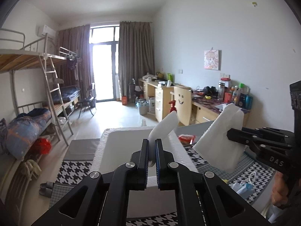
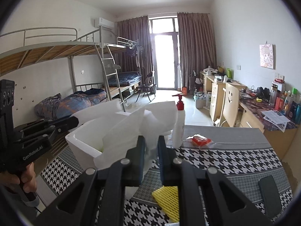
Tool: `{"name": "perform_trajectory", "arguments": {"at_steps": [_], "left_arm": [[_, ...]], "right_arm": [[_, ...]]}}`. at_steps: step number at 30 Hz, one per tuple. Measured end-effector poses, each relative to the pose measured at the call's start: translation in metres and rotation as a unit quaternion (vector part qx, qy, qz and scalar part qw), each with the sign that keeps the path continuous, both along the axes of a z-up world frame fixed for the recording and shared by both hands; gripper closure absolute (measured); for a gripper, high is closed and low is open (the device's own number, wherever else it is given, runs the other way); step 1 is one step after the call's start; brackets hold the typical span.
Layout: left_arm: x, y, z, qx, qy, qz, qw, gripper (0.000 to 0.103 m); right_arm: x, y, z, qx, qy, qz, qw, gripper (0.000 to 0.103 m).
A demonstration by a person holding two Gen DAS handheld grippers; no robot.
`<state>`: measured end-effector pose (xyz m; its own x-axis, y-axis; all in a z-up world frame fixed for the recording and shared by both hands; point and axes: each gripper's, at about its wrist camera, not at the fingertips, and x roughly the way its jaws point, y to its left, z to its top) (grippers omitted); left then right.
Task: Organize soft objects
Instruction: 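Carry the white tissues with the right gripper over the white foam box, then open the right gripper to drop the tissues into the box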
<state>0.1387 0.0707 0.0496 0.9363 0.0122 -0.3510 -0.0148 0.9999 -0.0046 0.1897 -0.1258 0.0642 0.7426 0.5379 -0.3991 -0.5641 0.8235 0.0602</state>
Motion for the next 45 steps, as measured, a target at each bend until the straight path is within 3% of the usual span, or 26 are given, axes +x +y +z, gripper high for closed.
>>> {"name": "perform_trajectory", "arguments": {"at_steps": [20,23,25,26,27,36,45], "left_arm": [[0.030,0.014,-0.009,-0.002,0.038,0.033,0.9987,0.094],[0.034,0.018,-0.011,-0.001,0.047,0.034,0.9983,0.083],[0.033,0.020,-0.013,-0.004,0.048,0.036,0.9982,0.054],[0.032,0.022,-0.013,-0.006,0.046,0.039,0.9982,0.032],[0.030,0.023,-0.012,-0.008,0.042,0.042,0.9982,0.023],[0.017,0.036,-0.005,-0.015,0.008,0.072,0.9973,0.001],[0.006,0.044,-0.006,-0.016,0.002,0.090,0.9958,0.001]], "right_arm": [[0.019,0.019,0.001,-0.003,0.013,0.016,1.000,0.086],[0.020,0.020,0.001,-0.004,0.015,0.015,1.000,0.086],[0.021,0.021,0.001,-0.004,0.016,0.013,1.000,0.086],[0.021,0.022,0.001,-0.005,0.016,0.014,1.000,0.086],[0.021,0.024,0.001,-0.006,0.015,0.015,1.000,0.086],[0.024,0.034,0.003,-0.013,0.014,0.019,1.000,0.086],[0.026,0.049,0.008,-0.017,0.014,0.029,0.999,0.086]]}}
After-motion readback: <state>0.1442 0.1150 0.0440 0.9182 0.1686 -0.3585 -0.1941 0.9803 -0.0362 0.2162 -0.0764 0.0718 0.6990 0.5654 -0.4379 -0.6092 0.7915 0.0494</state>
